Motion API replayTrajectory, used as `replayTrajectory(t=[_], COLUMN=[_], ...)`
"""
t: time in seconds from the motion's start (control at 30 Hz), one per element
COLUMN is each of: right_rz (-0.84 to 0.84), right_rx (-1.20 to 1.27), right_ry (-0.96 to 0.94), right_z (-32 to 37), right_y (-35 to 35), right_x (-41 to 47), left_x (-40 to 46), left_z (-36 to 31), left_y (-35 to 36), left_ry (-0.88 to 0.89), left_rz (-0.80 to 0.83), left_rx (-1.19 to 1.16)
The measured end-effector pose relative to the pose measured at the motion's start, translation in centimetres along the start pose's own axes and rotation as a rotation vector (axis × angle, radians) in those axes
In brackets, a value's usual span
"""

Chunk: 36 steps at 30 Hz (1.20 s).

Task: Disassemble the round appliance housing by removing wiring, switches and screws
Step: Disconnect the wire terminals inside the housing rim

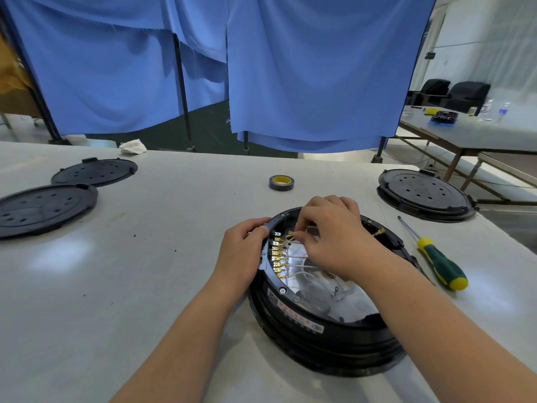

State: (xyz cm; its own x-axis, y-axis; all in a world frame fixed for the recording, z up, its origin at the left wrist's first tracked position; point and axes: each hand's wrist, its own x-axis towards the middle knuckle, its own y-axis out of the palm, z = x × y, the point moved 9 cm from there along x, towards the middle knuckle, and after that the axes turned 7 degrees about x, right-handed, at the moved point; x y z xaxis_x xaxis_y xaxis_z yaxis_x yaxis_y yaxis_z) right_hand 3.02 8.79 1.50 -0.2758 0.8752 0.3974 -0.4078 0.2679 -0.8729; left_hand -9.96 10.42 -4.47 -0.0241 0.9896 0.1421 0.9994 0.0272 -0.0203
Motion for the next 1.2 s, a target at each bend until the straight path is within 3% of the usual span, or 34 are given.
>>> replayTrajectory(t=[0.3,0.53,0.7,0.87,0.93,1.1,1.2], right_rz=[-0.22,-0.345,-0.415,-0.44,-0.377,0.007,0.153], right_rx=[0.196,0.54,0.571,0.444,0.38,0.23,0.197], right_ry=[0.064,0.157,0.246,0.401,0.439,0.553,0.566], right_z=[-0.6,-3.1,-8.1,-14.0,-15.6,-18.7,-19.5], right_y=[-2.8,-8.0,-11.1,-10.1,-8.0,-1.2,0.6], right_x=[0.2,0.4,0.1,-1.3,-1.6,-0.9,-0.1], left_x=[-0.5,-0.6,-0.7,-0.8,-0.7,-0.7,-0.6], left_z=[0.1,0.7,0.5,0.4,0.4,0.3,0.4], left_y=[0.1,0.1,0.0,-0.3,-0.3,-0.3,-0.3], left_ry=[-0.021,-0.095,-0.113,-0.116,-0.113,-0.099,-0.095], left_rz=[-0.007,0.008,-0.004,-0.018,-0.022,-0.032,-0.03], left_rx=[0.012,0.032,0.026,0.026,0.028,0.037,0.042])
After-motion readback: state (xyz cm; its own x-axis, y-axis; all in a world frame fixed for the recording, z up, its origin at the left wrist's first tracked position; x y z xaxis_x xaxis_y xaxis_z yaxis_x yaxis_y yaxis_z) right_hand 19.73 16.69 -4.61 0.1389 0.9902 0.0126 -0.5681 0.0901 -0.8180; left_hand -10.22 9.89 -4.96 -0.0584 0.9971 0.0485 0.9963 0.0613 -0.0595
